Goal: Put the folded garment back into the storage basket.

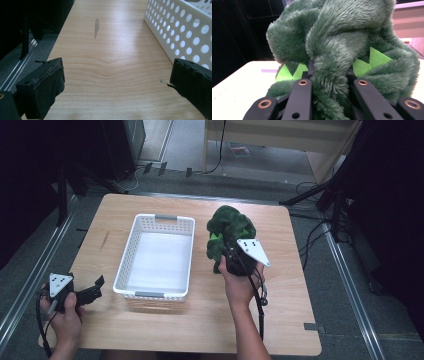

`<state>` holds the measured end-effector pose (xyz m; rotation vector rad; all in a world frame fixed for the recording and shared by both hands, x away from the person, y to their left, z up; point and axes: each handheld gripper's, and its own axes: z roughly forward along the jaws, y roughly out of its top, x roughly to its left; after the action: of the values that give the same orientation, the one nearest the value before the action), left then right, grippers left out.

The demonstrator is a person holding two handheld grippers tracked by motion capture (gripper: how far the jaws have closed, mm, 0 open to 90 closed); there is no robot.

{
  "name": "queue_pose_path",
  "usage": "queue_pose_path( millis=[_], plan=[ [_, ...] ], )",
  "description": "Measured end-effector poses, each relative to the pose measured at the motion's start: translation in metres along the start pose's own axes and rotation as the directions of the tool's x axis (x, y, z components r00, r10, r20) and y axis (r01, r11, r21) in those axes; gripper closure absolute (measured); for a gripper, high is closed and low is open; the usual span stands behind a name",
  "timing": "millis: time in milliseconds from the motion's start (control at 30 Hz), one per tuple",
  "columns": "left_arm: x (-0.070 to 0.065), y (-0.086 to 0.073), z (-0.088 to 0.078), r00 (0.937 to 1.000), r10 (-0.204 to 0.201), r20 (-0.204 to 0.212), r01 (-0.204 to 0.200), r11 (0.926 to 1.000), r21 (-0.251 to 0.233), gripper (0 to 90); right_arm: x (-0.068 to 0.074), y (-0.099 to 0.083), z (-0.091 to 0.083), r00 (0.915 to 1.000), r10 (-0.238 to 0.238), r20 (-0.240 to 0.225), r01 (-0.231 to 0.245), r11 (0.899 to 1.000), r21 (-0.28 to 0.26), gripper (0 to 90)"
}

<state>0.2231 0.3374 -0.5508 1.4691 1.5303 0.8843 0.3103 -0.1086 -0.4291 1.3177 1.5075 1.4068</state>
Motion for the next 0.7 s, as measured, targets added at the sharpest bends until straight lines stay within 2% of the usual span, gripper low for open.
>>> queue_pose_path(
  millis=[700],
  plan=[
    [0.001,0.000,0.000,0.9998,-0.015,0.009,0.015,0.9999,-0.002,0.5,0.045,0.021,0.006,0.9968,-0.032,-0.073,0.032,0.999,-0.011,77.5]
  ],
)
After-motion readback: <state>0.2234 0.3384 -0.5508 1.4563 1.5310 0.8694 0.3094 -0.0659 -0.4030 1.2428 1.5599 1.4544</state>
